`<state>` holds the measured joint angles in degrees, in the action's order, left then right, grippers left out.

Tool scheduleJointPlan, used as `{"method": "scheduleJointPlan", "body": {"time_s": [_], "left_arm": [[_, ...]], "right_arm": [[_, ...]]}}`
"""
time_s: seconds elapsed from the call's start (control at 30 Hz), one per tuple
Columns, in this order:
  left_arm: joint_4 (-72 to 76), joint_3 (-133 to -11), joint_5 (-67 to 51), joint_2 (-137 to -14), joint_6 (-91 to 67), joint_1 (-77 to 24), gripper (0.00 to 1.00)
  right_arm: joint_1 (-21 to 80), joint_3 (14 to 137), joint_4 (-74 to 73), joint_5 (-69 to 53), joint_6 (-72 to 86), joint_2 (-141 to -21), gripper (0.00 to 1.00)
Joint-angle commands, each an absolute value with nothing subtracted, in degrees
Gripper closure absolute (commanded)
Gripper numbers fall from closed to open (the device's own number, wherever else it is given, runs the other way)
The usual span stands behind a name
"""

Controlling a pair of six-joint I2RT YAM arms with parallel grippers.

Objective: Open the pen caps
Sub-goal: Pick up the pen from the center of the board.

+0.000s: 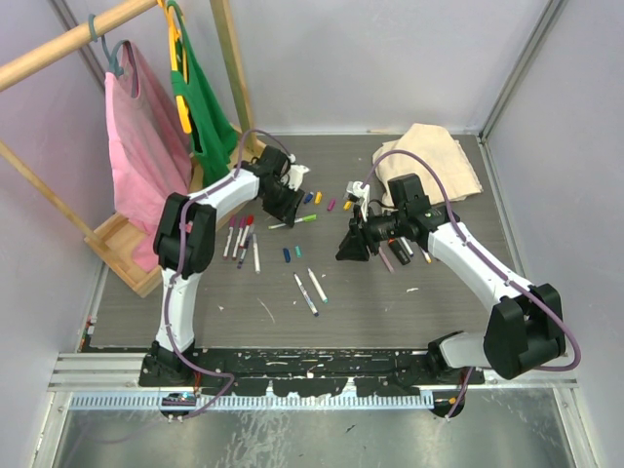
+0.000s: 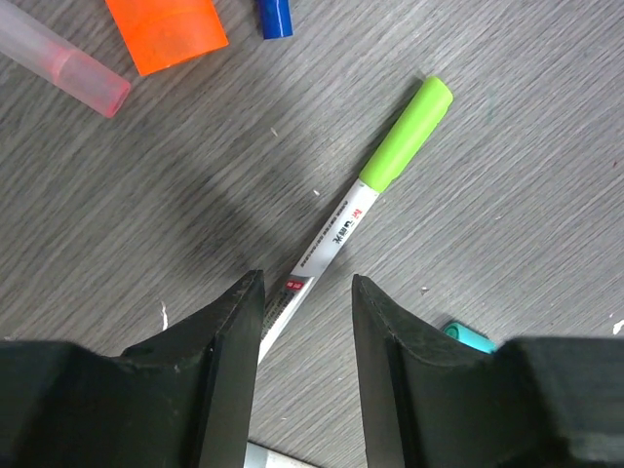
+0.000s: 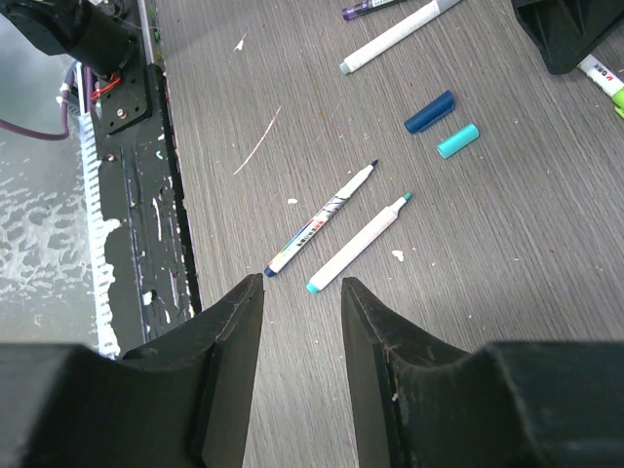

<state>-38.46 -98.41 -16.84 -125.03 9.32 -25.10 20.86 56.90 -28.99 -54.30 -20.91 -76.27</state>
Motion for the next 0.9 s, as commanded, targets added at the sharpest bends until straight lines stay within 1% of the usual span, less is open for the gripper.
{"method": "scheduleJointPlan", "body": {"time_s": [0.0,0.1,0.2,0.33,0.6,0.73,0.87], "left_arm": [[-37.89,-97.34,-15.93,-124.18,7.61,-25.09,0.59],[-36.95,-95.42,-13.08,-123.02,7.35,-25.71,0.61],[-36.01,-93.35,-10.80,-121.58,7.17,-26.37,0.67],[-34.41,-90.55,-7.16,-119.87,6.88,-27.51,0.72],[-31.28,-85.60,-2.68,-116.92,6.20,-29.71,0.74],[-29.06,-83.42,-0.81,-115.58,5.61,-30.51,0.86],[-27.14,-81.51,1.06,-113.60,5.30,-31.09,0.94]], "right_arm": [[20.61,58.50,-28.69,-54.83,-21.82,-76.23,0.56],[20.63,58.51,-28.71,-54.86,-21.81,-76.34,0.56],[20.65,58.51,-28.68,-54.87,-21.80,-76.43,0.56],[20.63,58.48,-28.66,-54.79,-21.88,-76.47,0.56],[20.40,58.47,-28.65,-54.91,-21.80,-76.51,0.56],[20.35,58.44,-28.69,-54.95,-21.80,-76.47,0.56],[20.26,58.39,-28.70,-55.18,-21.80,-76.46,0.56]]}}
